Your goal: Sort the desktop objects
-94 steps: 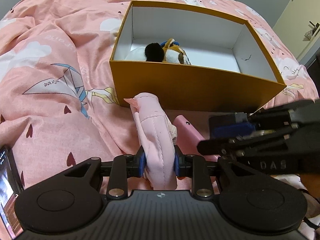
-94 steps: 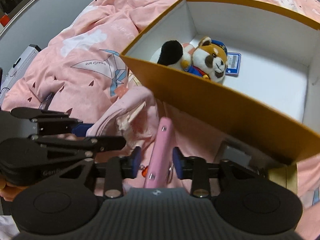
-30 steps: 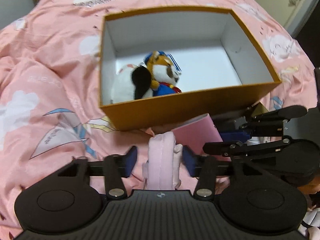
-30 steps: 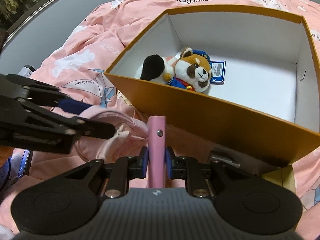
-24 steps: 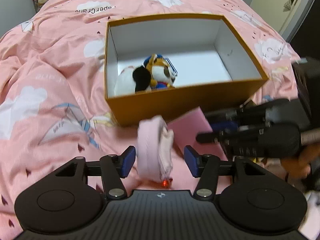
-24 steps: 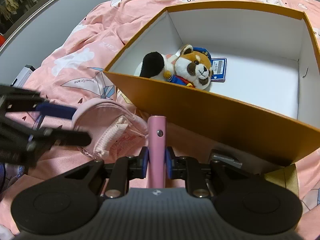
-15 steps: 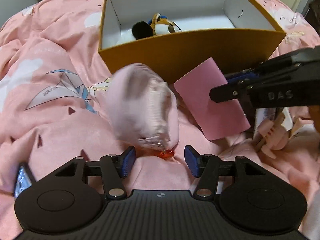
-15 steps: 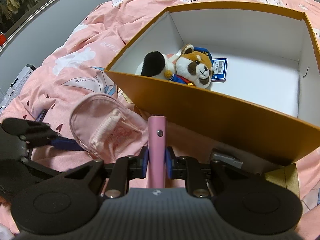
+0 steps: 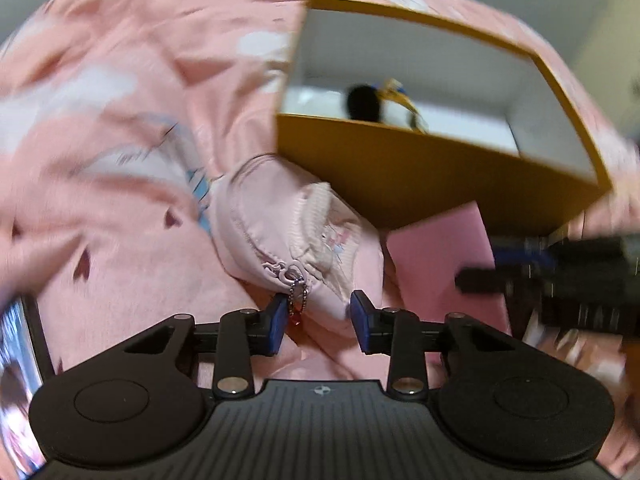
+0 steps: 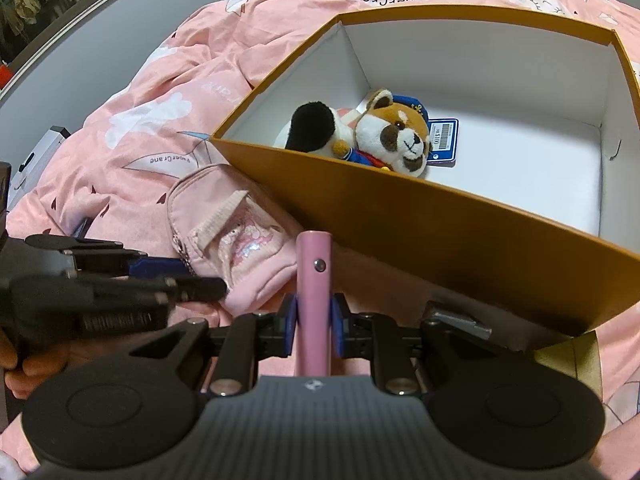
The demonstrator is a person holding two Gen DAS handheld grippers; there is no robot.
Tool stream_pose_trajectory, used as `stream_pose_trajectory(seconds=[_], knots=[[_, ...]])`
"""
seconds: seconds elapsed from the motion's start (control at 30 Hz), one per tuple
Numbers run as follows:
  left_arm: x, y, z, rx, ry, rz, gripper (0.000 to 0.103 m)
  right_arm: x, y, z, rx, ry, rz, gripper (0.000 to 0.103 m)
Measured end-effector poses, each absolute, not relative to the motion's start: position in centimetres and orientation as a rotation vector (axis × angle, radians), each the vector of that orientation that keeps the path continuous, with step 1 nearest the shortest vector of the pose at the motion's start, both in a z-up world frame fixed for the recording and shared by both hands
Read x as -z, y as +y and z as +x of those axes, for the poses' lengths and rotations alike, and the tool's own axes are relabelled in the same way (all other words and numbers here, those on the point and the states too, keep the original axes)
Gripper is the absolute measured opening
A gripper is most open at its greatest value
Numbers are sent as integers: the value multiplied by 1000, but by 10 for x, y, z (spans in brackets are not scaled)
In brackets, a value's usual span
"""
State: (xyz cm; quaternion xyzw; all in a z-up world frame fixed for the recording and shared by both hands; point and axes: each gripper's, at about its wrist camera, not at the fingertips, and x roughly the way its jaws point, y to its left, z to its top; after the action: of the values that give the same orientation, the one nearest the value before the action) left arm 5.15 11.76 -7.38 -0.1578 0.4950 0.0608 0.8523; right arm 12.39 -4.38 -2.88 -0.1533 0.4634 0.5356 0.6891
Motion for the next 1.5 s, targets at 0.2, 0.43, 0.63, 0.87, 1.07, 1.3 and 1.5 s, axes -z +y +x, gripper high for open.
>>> stream_pose_trajectory(seconds=[0.2, 0.43, 0.63, 0.87, 1.07, 1.3, 1.5], knots=[[78, 139, 53, -222, 1027, -517, 27, 30, -41, 121, -1195, 1033, -355, 20], [47, 118, 44, -238, 1057, -316, 21, 21, -47, 124, -1180, 1019, -339, 19], [32, 81, 50, -136, 1130, -51, 21, 3, -52, 123, -1197, 981, -295, 19], [46, 69, 66, 13, 1092, -176, 20, 17, -48, 124, -1155, 1029, -313, 19], [52, 69, 54, 10, 1050, -210, 25, 32, -48, 128, -1132, 1070, -303, 19], [48, 67, 47, -73, 1000, -119, 42, 33, -45, 125, -1149, 1059, -313, 19], [58, 75, 52, -110, 1008, -126, 55, 32, -45, 125, -1150, 1056, -316, 19]])
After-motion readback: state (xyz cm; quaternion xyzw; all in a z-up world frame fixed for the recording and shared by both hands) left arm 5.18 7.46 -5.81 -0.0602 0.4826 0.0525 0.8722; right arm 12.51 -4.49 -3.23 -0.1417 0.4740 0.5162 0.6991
